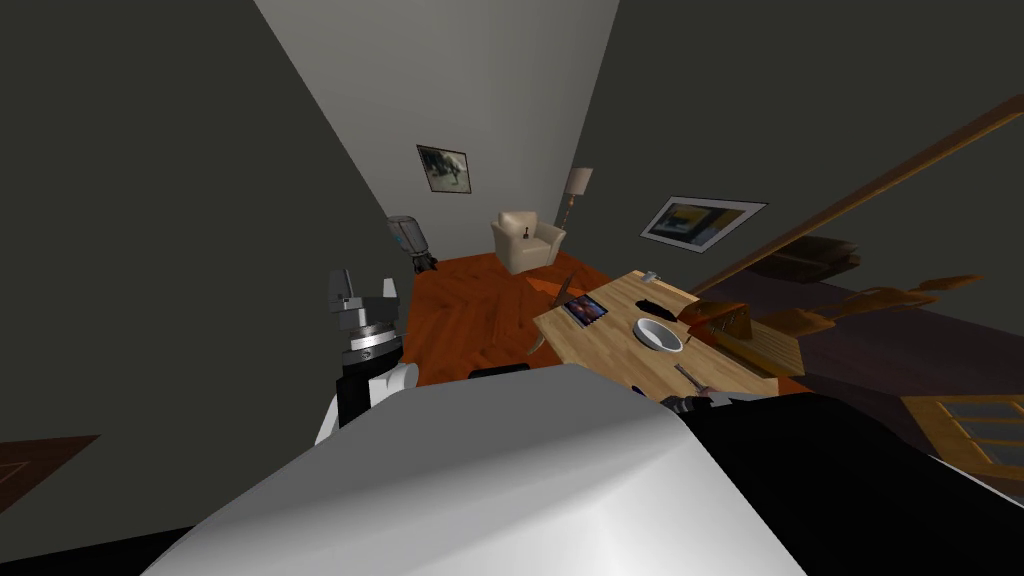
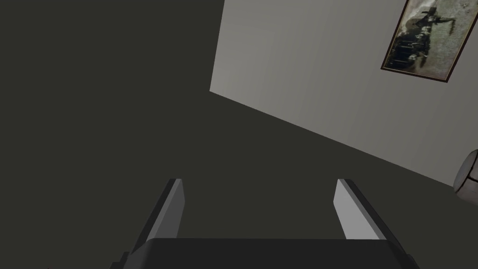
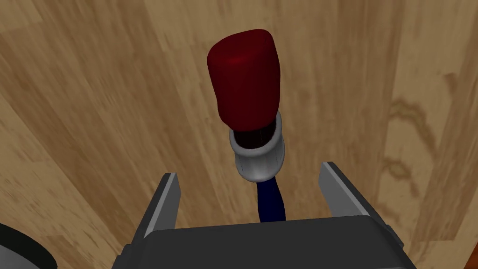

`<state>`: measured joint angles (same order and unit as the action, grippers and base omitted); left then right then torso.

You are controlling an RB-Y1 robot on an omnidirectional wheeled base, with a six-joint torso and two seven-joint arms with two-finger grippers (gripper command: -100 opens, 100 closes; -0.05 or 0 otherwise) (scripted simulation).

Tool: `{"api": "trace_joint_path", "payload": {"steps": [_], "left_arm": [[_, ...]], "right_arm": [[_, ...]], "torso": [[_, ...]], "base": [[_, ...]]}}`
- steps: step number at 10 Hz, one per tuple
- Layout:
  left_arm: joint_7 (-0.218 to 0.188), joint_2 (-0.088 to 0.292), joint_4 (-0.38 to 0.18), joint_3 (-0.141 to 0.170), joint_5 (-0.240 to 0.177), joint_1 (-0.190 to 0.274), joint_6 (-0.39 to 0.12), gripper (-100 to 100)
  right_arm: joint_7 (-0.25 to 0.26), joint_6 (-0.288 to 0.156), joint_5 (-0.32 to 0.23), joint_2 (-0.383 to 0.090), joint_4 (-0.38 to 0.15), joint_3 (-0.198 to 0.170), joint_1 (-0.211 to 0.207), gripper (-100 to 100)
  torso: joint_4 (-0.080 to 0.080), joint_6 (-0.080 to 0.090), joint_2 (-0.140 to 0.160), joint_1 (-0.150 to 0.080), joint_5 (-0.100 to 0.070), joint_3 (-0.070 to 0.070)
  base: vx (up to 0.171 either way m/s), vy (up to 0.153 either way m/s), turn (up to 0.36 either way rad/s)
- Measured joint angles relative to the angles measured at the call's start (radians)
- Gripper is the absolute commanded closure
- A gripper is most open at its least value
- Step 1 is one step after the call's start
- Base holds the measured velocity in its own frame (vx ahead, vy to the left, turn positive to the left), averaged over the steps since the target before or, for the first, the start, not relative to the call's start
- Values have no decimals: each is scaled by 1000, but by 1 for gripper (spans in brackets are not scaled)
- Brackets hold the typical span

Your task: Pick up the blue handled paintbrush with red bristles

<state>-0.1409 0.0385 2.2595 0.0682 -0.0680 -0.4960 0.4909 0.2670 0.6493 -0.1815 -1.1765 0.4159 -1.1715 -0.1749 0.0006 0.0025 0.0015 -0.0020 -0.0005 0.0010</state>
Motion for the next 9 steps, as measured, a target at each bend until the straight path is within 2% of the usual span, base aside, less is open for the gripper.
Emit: {"api": "trace_joint_path", "payload": {"steps": [4,5,6,7,8,9], "left_arm": [[0,0,0,0,0,0,0,0],[0,0,0,0,0,0,0,0],[0,0,0,0,0,0,0,0],[0,0,0,0,0,0,0,0],[0,0,0,0,0,0,0,0],[0,0,0,0,0,0,0,0]], "right_arm": [[1,1,0,0,1,0,0,100],[0,1,0,0,1,0,0,0],[0,1,0,0,1,0,0,100],[3,8,7,-19,13,-1,-4,100],[-1,5,14,-51,47,-6,-7,100],[-6,15,14,-61,45,-13,0,100]], "torso": [[0,0,1,0,0,1],[0,0,1,0,0,1],[0,0,1,0,0,1],[0,1,2,2,1,1],[1,1,3,4,1,2],[1,1,3,5,2,2]], "base": [[0,0,0],[0,0,0],[-13,25,-56],[-29,56,-57],[-27,55,-37],[-10,21,-9]]}}
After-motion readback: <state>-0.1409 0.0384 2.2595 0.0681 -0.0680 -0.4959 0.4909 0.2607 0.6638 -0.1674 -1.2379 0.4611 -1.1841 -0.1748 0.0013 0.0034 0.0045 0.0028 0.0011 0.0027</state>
